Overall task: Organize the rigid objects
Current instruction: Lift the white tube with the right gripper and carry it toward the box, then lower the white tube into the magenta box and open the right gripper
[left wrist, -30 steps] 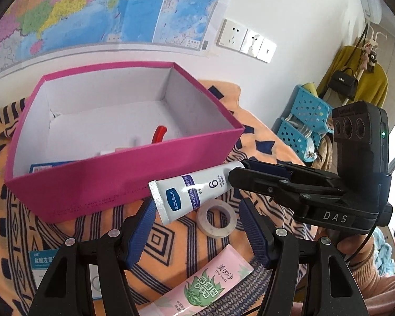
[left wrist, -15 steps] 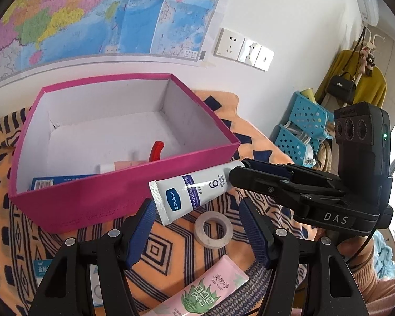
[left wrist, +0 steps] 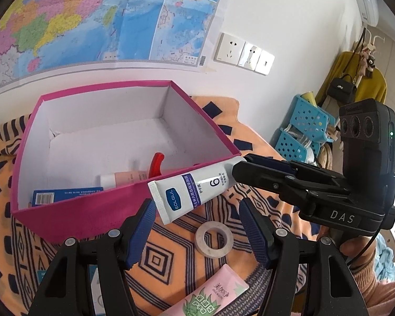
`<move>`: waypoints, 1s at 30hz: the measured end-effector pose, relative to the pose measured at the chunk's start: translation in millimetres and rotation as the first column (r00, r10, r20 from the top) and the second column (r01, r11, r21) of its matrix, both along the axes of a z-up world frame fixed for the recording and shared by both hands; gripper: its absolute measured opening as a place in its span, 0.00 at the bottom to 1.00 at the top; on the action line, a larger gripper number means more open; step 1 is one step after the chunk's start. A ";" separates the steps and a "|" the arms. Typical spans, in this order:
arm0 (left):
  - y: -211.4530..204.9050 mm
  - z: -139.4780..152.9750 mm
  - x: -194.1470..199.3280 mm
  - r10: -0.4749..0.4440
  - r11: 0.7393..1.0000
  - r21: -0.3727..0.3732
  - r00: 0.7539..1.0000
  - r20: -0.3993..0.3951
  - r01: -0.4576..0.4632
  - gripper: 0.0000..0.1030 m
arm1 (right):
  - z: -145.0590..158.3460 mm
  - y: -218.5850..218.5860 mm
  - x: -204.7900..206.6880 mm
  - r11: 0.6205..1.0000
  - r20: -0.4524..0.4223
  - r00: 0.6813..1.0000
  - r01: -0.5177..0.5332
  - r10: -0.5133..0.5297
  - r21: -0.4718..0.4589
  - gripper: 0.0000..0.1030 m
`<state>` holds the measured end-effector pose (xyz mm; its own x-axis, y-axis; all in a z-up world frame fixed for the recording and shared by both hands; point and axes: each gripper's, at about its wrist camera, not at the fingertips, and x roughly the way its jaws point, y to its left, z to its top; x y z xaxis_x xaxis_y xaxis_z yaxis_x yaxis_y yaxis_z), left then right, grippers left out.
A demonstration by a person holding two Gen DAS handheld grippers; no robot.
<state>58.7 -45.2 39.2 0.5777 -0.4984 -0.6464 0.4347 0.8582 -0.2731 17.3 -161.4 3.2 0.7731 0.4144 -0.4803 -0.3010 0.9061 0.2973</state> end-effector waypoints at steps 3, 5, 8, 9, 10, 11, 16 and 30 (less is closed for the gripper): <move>-0.5 2.3 1.5 -0.001 1.000 -0.001 1.000 0.003 0.001 0.64 | 3.7 -0.9 1.4 1.000 0.009 1.000 0.000 0.000 -0.004 0.40; -0.8 3.6 3.3 -0.001 1.000 -0.002 1.000 0.003 0.001 0.64 | 5.6 -1.9 3.2 1.000 0.013 1.000 0.001 -0.001 -0.004 0.40; -1.3 5.6 5.5 -0.001 1.000 -0.006 1.000 0.002 0.001 0.64 | 7.0 -3.8 5.2 1.000 0.017 1.000 0.001 -0.001 -0.002 0.40; -1.6 6.3 6.0 -0.001 1.000 -0.007 1.000 0.003 0.001 0.64 | 7.3 -4.7 5.9 1.000 0.016 1.000 0.002 -0.002 -0.001 0.40; -1.8 7.2 6.9 -0.001 1.000 -0.009 1.000 0.003 0.001 0.64 | 8.0 -5.4 7.2 1.000 0.015 1.000 0.001 -0.001 -0.001 0.40; -2.2 8.1 7.7 0.000 1.000 -0.009 1.000 0.006 0.000 0.64 | 8.5 -6.4 8.2 1.000 0.016 1.000 0.001 -0.001 0.001 0.40; -3.4 11.4 11.5 0.003 1.000 -0.003 1.000 0.017 -0.003 0.64 | 11.8 -7.4 11.0 1.000 0.021 1.000 0.000 0.000 -0.003 0.40; -3.8 10.1 24.7 0.017 1.000 0.010 1.000 0.012 -0.017 0.64 | 16.9 -9.6 25.9 1.000 0.017 1.000 -0.003 0.003 -0.007 0.40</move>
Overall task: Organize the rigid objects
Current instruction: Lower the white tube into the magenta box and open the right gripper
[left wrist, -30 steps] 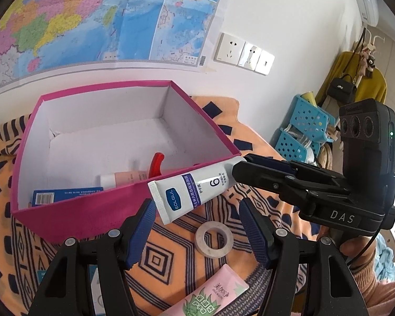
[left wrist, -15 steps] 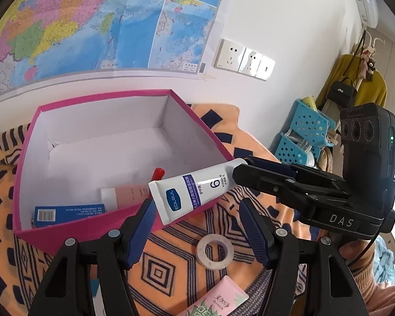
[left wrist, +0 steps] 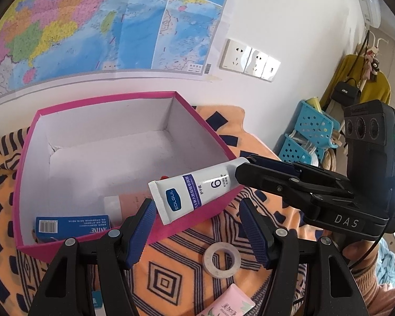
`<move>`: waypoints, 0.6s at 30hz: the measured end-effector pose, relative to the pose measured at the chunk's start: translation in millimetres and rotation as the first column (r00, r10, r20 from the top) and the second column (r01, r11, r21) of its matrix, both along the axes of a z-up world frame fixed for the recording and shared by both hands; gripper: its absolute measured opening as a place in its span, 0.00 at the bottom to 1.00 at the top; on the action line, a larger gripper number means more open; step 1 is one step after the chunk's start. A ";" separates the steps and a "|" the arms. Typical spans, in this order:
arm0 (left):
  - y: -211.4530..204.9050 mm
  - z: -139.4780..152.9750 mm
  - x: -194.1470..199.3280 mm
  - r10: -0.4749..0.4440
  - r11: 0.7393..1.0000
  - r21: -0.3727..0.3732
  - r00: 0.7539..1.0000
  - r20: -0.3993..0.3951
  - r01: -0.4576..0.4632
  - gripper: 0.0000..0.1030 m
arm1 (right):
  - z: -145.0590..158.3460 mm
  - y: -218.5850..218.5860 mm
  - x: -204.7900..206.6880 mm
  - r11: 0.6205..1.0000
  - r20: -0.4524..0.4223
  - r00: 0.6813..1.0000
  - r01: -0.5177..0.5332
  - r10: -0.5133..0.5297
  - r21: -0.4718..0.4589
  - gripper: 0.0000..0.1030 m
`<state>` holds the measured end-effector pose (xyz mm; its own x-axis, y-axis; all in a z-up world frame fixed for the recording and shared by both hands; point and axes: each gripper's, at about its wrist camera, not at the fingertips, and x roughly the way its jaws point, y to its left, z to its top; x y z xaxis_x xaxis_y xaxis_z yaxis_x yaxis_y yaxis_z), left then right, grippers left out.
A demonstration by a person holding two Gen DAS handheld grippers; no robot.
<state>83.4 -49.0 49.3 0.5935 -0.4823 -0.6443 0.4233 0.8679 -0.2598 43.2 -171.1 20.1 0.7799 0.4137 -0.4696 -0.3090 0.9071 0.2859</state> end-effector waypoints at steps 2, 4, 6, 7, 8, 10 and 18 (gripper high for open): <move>0.0 0.0 1.9 0.004 1.000 0.002 1.000 0.000 -0.004 0.64 | -0.2 -0.3 2.6 1.000 -0.003 1.000 0.000 0.000 0.001 0.40; 0.2 -0.3 4.7 0.006 1.000 0.003 1.000 -0.002 -0.006 0.64 | -0.5 0.0 4.9 1.000 -0.006 1.000 0.000 0.000 0.001 0.40; 0.5 -0.3 8.0 0.004 1.000 0.002 1.000 -0.005 -0.004 0.64 | -1.0 -0.2 7.6 1.000 -0.010 1.000 0.001 -0.001 0.002 0.40; 0.6 -0.6 9.5 0.004 1.000 0.001 1.000 -0.008 -0.004 0.64 | -1.3 -0.1 8.1 1.000 -0.010 1.000 0.001 -0.001 0.001 0.40; 0.6 -0.9 11.2 0.004 1.000 0.001 1.000 -0.011 -0.004 0.64 | -1.3 -0.4 9.6 1.000 -0.011 1.000 0.003 -0.003 0.000 0.40; 0.5 -1.1 13.7 0.005 1.000 0.001 1.000 -0.013 -0.005 0.64 | -0.7 -1.1 12.4 1.000 -0.013 1.000 0.004 -0.004 0.002 0.40; 0.9 -5.1 23.1 0.005 1.000 -0.001 1.000 -0.029 -0.005 0.64 | -1.7 -2.2 22.8 1.000 -0.024 1.000 0.010 -0.010 -0.001 0.40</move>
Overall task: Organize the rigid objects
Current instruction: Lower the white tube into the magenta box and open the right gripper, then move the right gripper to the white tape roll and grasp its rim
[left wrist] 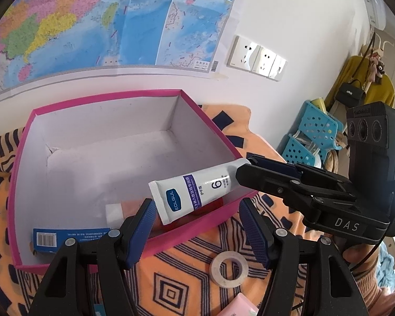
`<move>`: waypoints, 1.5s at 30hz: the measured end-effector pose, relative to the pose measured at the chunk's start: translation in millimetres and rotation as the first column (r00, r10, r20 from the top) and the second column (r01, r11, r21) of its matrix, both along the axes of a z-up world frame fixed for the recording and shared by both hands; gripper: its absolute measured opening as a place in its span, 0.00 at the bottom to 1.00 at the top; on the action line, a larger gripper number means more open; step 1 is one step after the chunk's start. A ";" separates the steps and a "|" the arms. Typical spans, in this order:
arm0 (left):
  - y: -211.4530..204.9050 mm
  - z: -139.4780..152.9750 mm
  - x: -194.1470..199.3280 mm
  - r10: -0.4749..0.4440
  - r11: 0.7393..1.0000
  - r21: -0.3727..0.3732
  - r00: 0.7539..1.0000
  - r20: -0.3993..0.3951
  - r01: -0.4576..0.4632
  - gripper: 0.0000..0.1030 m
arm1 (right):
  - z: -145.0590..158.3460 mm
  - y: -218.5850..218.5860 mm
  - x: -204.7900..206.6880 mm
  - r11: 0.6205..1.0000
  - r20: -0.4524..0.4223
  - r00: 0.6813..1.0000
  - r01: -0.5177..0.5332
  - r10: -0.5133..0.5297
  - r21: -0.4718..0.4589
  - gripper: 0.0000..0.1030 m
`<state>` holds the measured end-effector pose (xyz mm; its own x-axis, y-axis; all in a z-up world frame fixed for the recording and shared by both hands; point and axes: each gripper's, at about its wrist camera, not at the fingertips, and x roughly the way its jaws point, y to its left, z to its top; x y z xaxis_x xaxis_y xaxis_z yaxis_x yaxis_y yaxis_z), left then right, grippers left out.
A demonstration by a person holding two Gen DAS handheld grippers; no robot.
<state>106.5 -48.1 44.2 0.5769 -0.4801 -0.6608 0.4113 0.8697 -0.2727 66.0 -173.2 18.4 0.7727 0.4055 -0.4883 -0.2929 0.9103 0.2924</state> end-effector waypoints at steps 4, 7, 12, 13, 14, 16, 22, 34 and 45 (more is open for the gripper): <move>0.6 -1.0 3.8 0.005 1.000 -0.002 1.000 -0.006 -0.005 0.64 | -2.2 -0.1 5.1 1.000 -0.008 1.000 0.000 0.000 0.001 0.40; 0.7 -1.8 5.3 0.005 1.000 0.000 1.000 -0.008 -0.005 0.64 | -3.8 0.7 7.3 1.000 -0.012 1.000 0.002 -0.002 -0.001 0.40; 0.9 -4.0 10.6 0.007 1.000 0.004 1.000 -0.015 -0.007 0.64 | -6.7 0.1 12.7 1.000 -0.025 1.000 0.007 -0.007 -0.002 0.40; 1.1 -4.5 11.4 0.007 1.000 0.003 1.000 -0.018 -0.007 0.64 | -6.8 0.4 13.2 1.000 -0.027 1.000 0.007 -0.007 -0.002 0.40; 1.2 -5.4 12.3 0.007 1.000 0.003 1.000 -0.021 -0.007 0.64 | -7.1 0.5 14.0 1.000 -0.028 1.000 0.007 -0.007 -0.003 0.40; 1.0 -6.3 13.5 0.007 1.000 0.004 1.000 -0.024 -0.007 0.64 | -7.2 0.5 15.0 1.000 -0.029 1.000 0.009 -0.009 -0.005 0.40; -0.5 -8.4 18.7 0.007 1.000 0.007 0.999 -0.032 -0.007 0.64 | -9.0 -0.5 20.6 1.000 -0.037 0.999 0.012 -0.012 -0.008 0.40; -2.1 -22.2 33.4 0.008 1.000 0.005 0.996 -0.086 -0.007 0.63 | -13.6 3.4 31.6 0.999 -0.054 0.998 0.028 -0.030 -0.037 0.40; 5.7 -16.6 14.4 0.027 0.999 0.027 0.999 -0.020 -0.026 0.63 | -14.5 -2.1 20.3 0.999 -0.042 0.998 0.048 -0.049 -0.023 0.40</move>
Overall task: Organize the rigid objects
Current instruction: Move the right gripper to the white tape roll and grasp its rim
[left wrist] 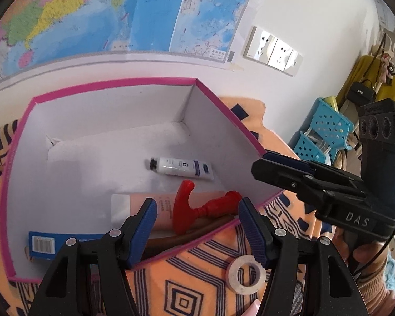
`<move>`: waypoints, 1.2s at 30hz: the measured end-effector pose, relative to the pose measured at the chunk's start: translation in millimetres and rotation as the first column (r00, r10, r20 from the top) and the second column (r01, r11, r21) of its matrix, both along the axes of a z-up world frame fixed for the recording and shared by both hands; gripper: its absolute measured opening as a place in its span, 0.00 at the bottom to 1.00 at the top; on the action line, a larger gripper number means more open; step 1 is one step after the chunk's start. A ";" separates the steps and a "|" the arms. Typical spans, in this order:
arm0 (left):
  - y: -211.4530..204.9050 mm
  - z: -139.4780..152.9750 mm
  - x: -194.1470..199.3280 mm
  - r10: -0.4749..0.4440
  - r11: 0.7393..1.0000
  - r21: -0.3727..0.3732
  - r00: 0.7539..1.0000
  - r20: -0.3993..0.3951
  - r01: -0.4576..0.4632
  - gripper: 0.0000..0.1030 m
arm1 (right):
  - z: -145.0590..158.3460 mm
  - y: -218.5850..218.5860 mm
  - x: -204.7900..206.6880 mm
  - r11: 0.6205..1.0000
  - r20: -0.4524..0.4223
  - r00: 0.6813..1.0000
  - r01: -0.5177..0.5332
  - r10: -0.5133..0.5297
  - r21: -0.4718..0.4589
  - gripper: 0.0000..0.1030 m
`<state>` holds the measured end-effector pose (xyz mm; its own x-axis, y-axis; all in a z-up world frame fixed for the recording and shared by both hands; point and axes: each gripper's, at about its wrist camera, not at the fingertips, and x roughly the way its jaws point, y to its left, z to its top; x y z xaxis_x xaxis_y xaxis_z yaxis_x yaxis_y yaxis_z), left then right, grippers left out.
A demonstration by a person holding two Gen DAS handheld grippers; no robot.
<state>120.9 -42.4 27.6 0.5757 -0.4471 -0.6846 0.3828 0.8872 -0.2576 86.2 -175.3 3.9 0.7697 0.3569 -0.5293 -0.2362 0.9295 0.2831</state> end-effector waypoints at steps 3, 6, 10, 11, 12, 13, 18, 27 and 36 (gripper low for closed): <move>3.0 5.8 -12.5 -0.007 1.000 0.005 0.999 0.038 0.007 0.63 | 1.5 -3.4 -9.9 1.000 0.011 1.000 -0.002 0.002 0.007 0.40; 3.9 11.3 -29.1 -0.028 1.000 0.005 0.997 0.077 0.028 0.63 | 4.0 -6.2 -23.9 1.000 0.029 0.999 -0.019 0.019 0.020 0.40; 3.3 15.7 -52.5 -0.068 0.998 0.010 0.990 0.123 0.067 0.64 | 4.6 -10.7 -43.7 0.997 0.044 0.998 -0.057 0.054 0.051 0.40; 2.7 15.0 -59.2 -0.088 0.996 0.005 0.988 0.127 0.088 0.64 | 2.8 -11.3 -48.5 0.996 0.042 0.997 -0.065 0.063 0.053 0.40; 1.5 14.2 -61.6 -0.097 0.995 0.004 0.987 0.126 0.097 0.65 | 0.4 -11.6 -52.6 0.996 0.038 0.997 -0.069 0.067 0.051 0.40; 0.0 11.1 -65.3 -0.107 0.994 0.008 0.987 0.121 0.107 0.65 | -2.7 -11.2 -55.5 0.996 0.031 0.997 -0.074 0.072 0.046 0.40; -7.7 -13.4 -69.6 -0.119 0.993 0.020 0.992 0.046 0.118 0.64 | -34.3 -7.8 -60.5 0.996 -0.060 0.995 -0.082 0.083 0.022 0.40; -21.8 -51.0 -71.2 -0.125 0.991 0.047 0.990 -0.072 0.128 0.64 | -81.7 -1.4 -60.5 0.997 -0.190 0.979 -0.073 0.074 0.010 0.40; -31.2 -66.6 -69.6 -0.126 0.989 0.058 0.983 -0.136 0.135 0.55 | -96.9 4.7 -57.8 0.997 -0.222 0.973 -0.066 0.058 -0.026 0.40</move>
